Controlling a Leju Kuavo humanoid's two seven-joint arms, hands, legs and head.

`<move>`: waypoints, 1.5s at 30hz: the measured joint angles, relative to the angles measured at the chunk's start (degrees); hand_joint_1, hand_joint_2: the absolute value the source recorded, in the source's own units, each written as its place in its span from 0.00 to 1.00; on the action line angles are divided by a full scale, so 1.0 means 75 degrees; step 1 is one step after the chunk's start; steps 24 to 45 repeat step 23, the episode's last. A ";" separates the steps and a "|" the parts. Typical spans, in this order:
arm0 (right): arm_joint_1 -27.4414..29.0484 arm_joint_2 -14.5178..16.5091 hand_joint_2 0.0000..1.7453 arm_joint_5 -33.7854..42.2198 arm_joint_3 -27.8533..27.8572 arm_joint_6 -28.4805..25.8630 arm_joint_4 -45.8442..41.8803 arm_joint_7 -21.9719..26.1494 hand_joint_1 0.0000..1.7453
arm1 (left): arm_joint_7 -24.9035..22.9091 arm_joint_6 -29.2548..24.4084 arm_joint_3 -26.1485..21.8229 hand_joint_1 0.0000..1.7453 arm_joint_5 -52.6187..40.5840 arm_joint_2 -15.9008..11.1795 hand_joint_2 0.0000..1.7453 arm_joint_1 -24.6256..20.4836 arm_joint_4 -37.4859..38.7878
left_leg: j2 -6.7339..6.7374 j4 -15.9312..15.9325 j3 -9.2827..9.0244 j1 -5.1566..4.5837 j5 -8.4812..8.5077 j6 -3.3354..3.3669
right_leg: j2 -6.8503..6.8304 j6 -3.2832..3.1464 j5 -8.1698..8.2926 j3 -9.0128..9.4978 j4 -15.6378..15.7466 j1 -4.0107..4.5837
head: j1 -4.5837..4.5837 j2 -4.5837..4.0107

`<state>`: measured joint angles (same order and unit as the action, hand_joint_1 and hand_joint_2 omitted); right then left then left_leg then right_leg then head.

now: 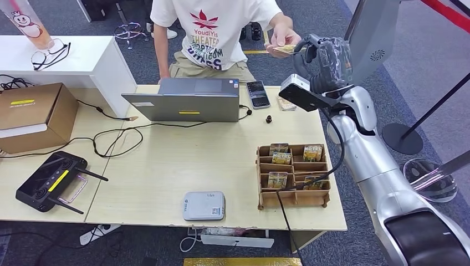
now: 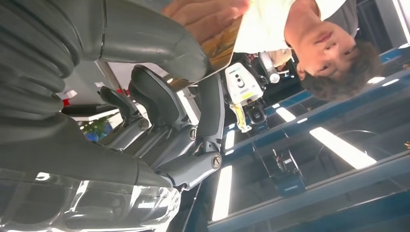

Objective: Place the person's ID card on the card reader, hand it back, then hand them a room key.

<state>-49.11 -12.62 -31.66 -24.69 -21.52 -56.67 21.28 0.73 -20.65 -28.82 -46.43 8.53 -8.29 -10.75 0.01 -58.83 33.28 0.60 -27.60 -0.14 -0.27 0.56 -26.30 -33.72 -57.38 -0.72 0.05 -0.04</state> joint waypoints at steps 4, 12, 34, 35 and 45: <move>-0.0326 0.0282 1.00 0.0027 -0.0088 -0.0176 0.0613 0.0071 1.00 | -0.0034 0.0000 0.0032 0.00 -0.0038 0.0003 0.00 -0.0019 0.0000 | -0.0001 0.0000 0.0001 0.0000 0.0003 -0.0004 | -0.0001 0.0000 0.0000 0.0000 -0.0001 0.0000 | 0.0000 0.0000; -0.0907 0.0822 1.00 0.0007 -0.0295 -0.0388 0.1914 -0.0017 1.00 | -0.0074 0.0088 0.0107 0.00 -0.0173 -0.0012 0.00 -0.0042 0.0000 | 0.0000 0.0000 -0.0002 0.0002 0.0003 -0.0005 | 0.0003 -0.0001 0.0000 -0.0002 -0.0002 0.0001 | -0.0001 0.0000; -0.1063 0.1158 1.00 -0.0131 -0.0579 -0.0407 0.3105 -0.0068 0.00 | -0.0097 0.0108 0.0216 0.00 -0.0210 -0.0027 0.00 -0.0072 0.0000 | -0.0001 -0.0002 -0.0001 0.0000 0.0004 -0.0005 | 0.0003 0.0000 0.0001 0.0000 -0.0002 0.0000 | 0.0000 0.0000; -0.1063 0.1158 1.00 -0.0131 -0.0579 -0.0407 0.3105 -0.0068 0.00 | -0.0097 0.0108 0.0216 0.00 -0.0210 -0.0027 0.00 -0.0072 0.0000 | -0.0001 -0.0002 -0.0001 0.0000 0.0004 -0.0005 | 0.0003 0.0000 0.0001 0.0000 -0.0002 0.0000 | 0.0000 0.0000; -0.1063 0.1158 1.00 -0.0131 -0.0579 -0.0407 0.3105 -0.0068 0.00 | -0.0097 0.0108 0.0216 0.00 -0.0210 -0.0027 0.00 -0.0072 0.0000 | -0.0001 -0.0002 -0.0001 0.0000 0.0004 -0.0005 | 0.0003 0.0000 0.0001 0.0000 -0.0002 0.0000 | 0.0000 0.0000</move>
